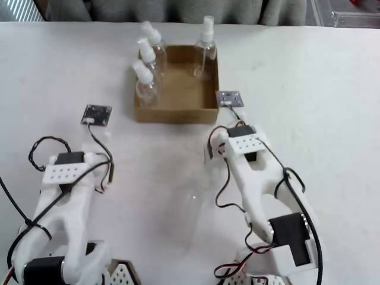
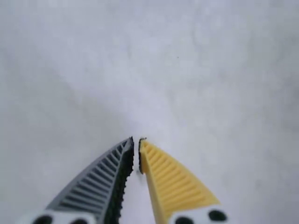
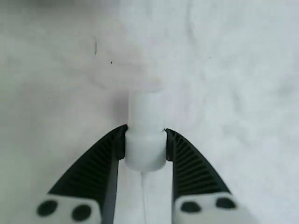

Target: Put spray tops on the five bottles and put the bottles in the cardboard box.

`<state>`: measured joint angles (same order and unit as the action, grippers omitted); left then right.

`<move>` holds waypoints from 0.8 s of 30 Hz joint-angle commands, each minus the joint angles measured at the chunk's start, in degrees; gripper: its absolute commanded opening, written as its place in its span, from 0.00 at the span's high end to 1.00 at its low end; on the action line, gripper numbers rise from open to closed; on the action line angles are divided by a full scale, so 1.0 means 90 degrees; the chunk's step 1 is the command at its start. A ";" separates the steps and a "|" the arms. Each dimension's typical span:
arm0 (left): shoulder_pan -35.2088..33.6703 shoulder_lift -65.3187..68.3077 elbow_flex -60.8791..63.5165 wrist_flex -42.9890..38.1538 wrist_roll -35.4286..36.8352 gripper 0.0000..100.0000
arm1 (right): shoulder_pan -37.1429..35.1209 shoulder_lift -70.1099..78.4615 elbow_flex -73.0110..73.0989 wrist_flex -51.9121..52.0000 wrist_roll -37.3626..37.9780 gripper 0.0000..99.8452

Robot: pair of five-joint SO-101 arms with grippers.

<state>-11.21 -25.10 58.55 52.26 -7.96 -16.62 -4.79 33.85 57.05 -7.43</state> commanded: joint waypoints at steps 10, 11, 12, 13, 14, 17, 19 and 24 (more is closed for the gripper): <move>-0.0816 -0.0054 -0.0361 -0.0303 0.0068 0.96 | -0.1939 -0.0757 -0.1788 0.0894 -0.0107 0.98; -0.1021 -0.0054 -0.0410 -0.0303 0.0078 0.96 | -0.2173 -0.0659 -0.1788 0.0747 -0.0254 0.98; -0.1197 -0.0054 -0.0459 -0.0303 0.0166 0.96 | -0.2388 -0.0542 -0.1778 0.0620 -0.0430 0.98; -0.1343 -0.0054 -0.0488 -0.0303 0.0342 0.96 | -0.2593 -0.0405 -0.1778 0.0513 -0.0537 0.98; -0.1451 -0.0054 -0.0498 -0.0303 0.0586 0.96 | -0.2779 -0.0239 -0.1797 0.0425 -0.0606 0.98; -0.1656 -0.0054 -0.0508 -0.0391 0.1026 0.96 | -0.3238 0.0230 -0.1905 0.0230 -0.0615 0.95; -0.1656 -0.0054 -0.0508 -0.0498 0.1026 0.96 | -0.3424 0.0503 -0.2120 0.0317 -0.0654 0.87; -0.1636 -0.0054 -0.0498 -0.0586 0.1035 0.96 | -0.3336 0.0767 -0.3096 0.1402 -0.0625 0.77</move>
<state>-25.45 -25.10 57.14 48.31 0.57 -47.30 2.77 12.75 64.35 -12.79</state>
